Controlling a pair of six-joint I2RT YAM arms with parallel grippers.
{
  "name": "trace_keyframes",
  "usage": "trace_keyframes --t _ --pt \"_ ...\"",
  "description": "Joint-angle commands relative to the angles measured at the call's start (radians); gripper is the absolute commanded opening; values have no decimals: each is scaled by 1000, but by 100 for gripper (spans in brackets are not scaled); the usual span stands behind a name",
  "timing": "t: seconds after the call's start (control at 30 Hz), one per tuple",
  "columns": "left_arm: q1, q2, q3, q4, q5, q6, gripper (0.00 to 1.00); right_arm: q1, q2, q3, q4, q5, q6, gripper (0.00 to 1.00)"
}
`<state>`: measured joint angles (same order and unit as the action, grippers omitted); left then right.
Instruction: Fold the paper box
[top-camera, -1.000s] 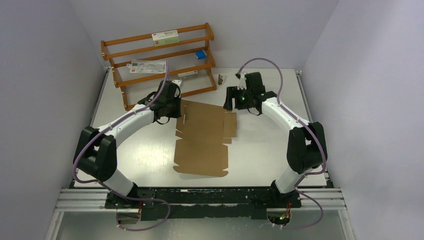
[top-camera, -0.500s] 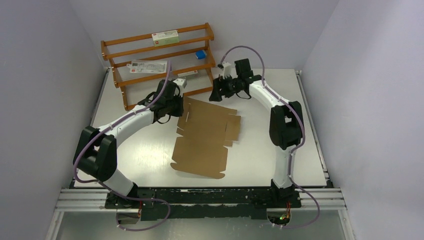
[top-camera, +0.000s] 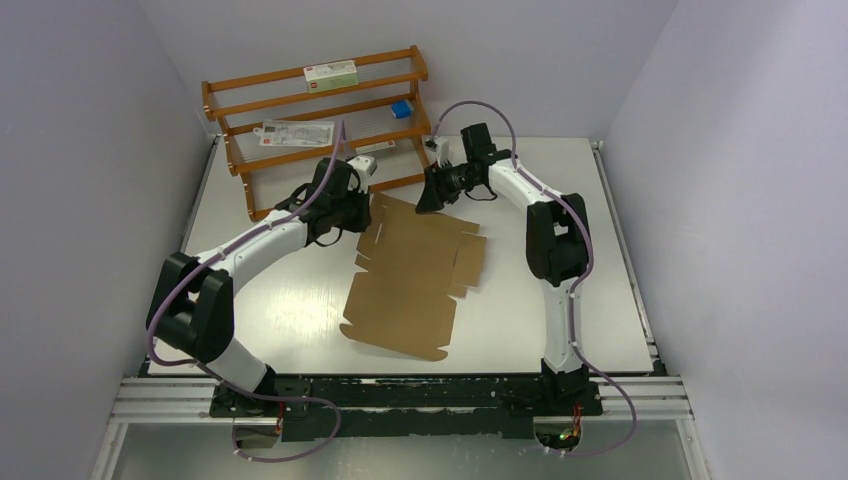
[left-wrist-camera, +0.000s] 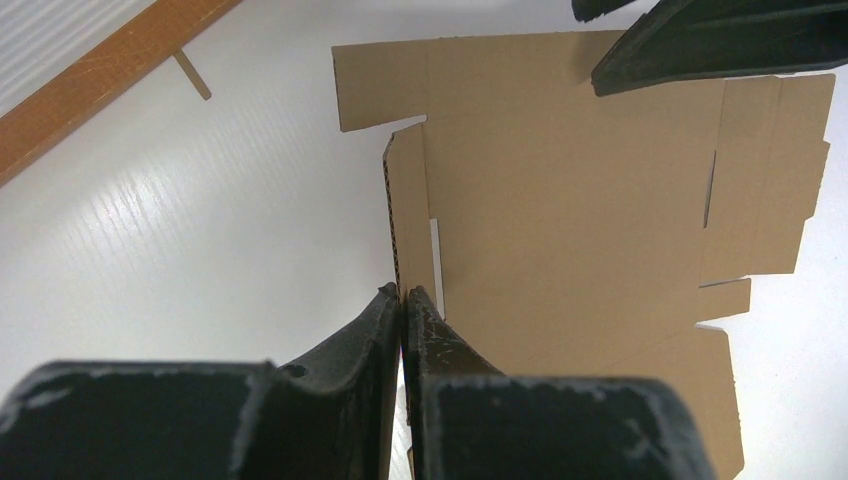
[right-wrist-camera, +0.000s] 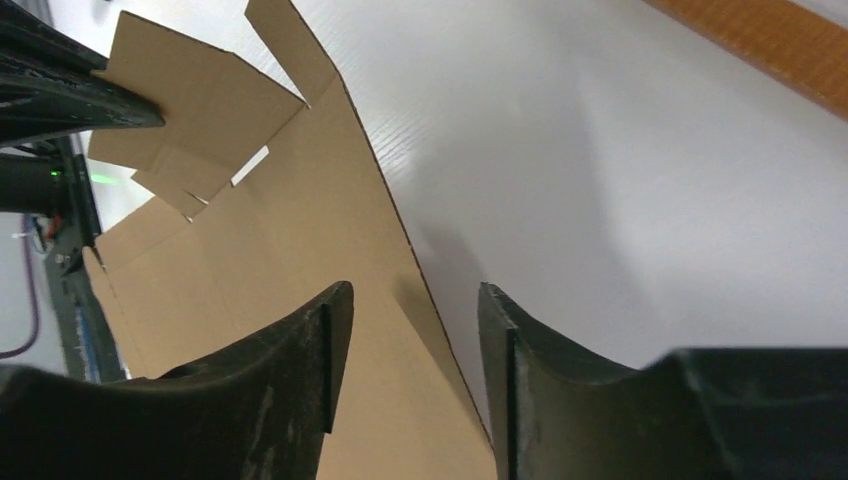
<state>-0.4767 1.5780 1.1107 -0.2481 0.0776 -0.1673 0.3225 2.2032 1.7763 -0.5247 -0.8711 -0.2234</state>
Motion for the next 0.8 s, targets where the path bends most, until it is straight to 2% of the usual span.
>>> trace_keyframes --t 0.0,0.2,0.37,0.47,0.6,0.77 --pt "7 -36 -3 45 34 15 13 -1 38 51 -91 -86 -61 48" --pt "10 -44 -12 58 41 6 12 1 45 58 -126 -118 -92 36" --pt "14 -43 -16 57 30 -7 12 1 47 79 -172 -102 -118 10" --pt "24 -31 -15 41 10 -26 12 9 22 69 -169 -45 -125 0" --pt "66 6 -29 28 19 -80 12 32 -47 0 -123 64 -127 0" --pt "131 55 -50 28 122 -152 17 67 -124 -78 -55 177 -123 0"
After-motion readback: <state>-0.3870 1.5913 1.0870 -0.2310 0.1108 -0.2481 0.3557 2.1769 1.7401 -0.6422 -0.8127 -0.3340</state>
